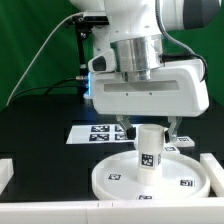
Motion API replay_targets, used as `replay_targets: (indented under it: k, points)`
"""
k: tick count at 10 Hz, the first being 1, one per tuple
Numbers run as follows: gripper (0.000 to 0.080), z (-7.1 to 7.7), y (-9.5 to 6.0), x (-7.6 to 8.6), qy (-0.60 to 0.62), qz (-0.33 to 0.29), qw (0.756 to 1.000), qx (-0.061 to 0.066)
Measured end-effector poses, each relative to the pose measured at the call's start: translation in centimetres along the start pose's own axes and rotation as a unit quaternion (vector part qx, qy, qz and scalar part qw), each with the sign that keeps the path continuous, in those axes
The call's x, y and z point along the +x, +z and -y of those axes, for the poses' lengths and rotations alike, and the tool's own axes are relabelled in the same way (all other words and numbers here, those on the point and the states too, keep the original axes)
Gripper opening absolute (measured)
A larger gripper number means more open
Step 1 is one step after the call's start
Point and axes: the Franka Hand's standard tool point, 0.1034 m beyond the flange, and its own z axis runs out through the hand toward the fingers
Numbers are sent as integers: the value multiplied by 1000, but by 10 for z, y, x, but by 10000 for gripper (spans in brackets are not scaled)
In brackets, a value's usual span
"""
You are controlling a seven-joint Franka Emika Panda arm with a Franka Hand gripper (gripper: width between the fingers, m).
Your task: Assemble round table
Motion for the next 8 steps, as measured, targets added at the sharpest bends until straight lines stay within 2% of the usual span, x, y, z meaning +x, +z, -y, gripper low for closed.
replay_targets:
  k: [1, 4, 6, 8]
  points:
    - [649, 3, 0, 0, -104, -5, 994, -10]
    - [649, 4, -1, 0, -319, 0, 947, -21]
    - [649, -2, 0, 1, -373, 2, 928, -22]
    - [649, -3, 0, 2, -365, -4, 931, -23]
